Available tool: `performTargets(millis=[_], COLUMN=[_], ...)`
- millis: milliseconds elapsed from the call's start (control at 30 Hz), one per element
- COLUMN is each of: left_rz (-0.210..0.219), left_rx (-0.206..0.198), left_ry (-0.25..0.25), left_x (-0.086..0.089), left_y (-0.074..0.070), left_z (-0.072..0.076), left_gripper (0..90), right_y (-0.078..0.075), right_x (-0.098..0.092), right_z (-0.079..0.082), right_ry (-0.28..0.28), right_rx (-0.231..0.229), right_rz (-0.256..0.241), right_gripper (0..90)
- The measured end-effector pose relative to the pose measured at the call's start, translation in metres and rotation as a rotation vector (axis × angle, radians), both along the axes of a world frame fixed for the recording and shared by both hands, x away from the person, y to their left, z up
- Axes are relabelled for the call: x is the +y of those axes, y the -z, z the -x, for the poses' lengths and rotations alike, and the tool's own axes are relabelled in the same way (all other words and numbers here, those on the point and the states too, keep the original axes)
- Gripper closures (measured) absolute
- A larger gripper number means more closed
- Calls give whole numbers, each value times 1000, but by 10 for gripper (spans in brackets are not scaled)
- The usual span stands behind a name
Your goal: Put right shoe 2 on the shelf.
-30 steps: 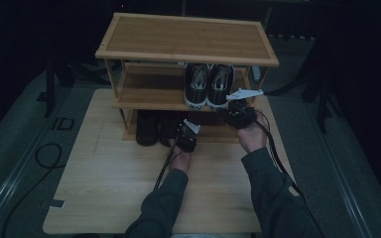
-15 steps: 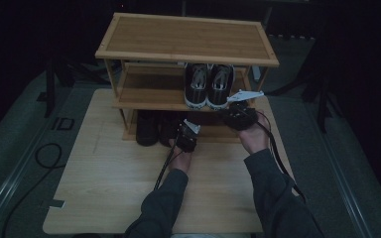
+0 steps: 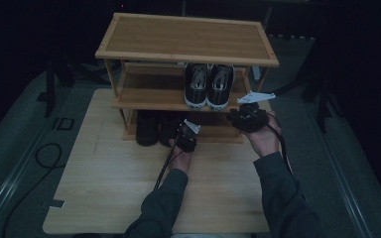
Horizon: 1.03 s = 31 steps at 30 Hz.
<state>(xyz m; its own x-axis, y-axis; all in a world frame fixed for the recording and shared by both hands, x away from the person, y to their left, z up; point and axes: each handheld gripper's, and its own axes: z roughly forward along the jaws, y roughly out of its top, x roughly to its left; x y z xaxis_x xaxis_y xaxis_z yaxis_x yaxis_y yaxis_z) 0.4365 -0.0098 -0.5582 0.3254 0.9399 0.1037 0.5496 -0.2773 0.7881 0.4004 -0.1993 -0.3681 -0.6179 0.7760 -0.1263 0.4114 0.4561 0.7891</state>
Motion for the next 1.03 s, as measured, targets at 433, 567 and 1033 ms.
performTargets(millis=[433, 567, 1033], left_rz=[1, 5, -4], left_rx=[0, -3, -6], left_ry=[2, 1, 6], left_x=[0, 0, 0], left_y=[0, 0, 0], left_z=[0, 0, 0], left_gripper=[900, 900, 900], right_y=[9, 15, 43], right_x=[-14, -19, -36], right_z=[2, 2, -1], right_ry=[35, 47, 82], right_rx=[28, 42, 119], right_rz=[18, 18, 17], right_gripper=[669, 657, 618])
